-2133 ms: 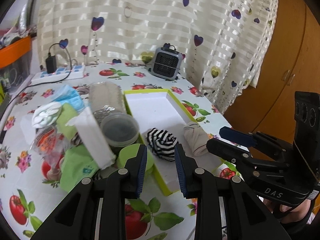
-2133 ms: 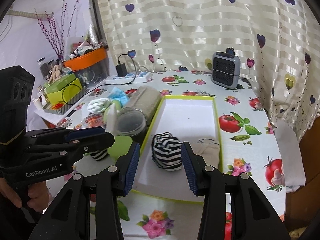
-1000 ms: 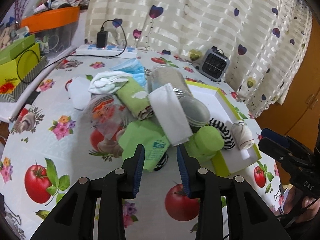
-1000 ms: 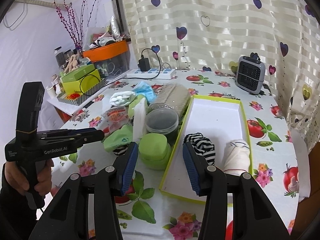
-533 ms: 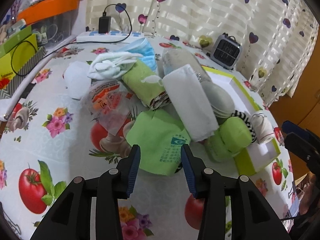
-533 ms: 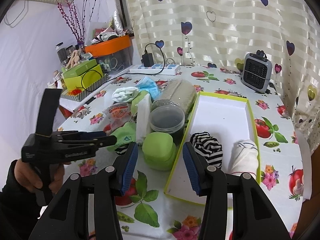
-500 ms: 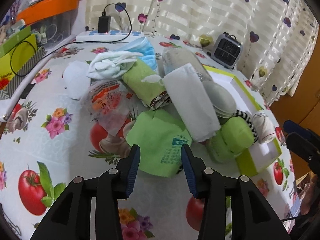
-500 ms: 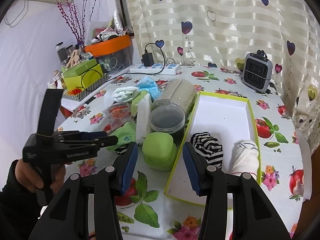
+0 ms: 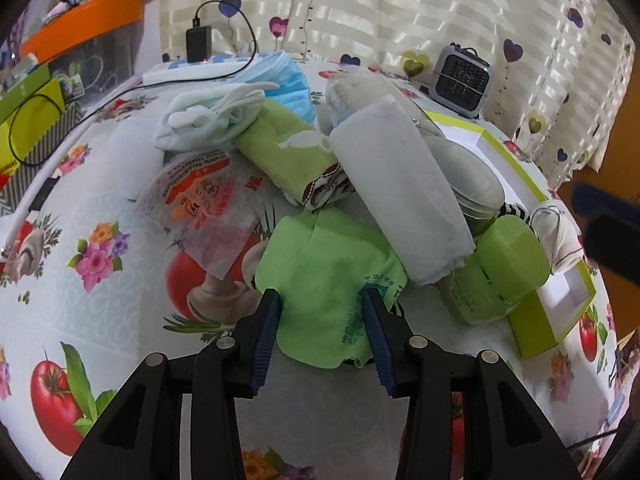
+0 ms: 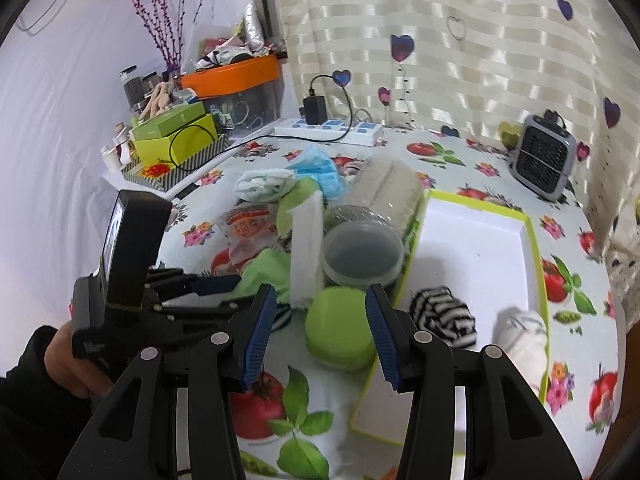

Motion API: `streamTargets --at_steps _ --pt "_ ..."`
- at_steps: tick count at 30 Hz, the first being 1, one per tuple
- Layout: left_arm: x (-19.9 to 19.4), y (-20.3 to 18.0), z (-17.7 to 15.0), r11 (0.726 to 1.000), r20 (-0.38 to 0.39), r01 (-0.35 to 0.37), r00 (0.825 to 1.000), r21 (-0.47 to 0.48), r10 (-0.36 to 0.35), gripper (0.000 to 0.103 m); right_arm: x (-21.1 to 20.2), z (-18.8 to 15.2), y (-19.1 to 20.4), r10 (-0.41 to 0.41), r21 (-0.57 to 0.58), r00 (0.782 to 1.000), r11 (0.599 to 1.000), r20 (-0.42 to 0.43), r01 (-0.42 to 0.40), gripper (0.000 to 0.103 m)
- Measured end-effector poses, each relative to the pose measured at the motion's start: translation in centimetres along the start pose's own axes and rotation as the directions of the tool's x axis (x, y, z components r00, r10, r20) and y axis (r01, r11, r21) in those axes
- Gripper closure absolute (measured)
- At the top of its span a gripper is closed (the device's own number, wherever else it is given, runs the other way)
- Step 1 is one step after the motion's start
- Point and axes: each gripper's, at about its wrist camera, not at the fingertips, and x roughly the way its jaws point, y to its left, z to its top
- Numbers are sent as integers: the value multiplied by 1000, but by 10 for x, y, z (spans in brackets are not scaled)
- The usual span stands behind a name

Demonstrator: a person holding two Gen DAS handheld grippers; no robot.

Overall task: Organize soft objects
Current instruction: 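Grasp the green cloth with the left tool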

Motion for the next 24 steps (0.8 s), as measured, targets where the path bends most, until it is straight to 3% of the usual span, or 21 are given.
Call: streamTargets --at_steps 8,18,24 --pt "-6 7 -3 999 15 28 1000 -21 -27 91 34 25 10 11 -58 1000 998 -16 -12 55" --pt "-22 37 -13 996 33 -11 999 -85 14 94 83 45 24 6 -125 996 992 -91 -17 55" --pt "-36 59 -22 990 43 -43 998 -132 49 94 85 37 40 43 -141 992 988 -118 -60 55"
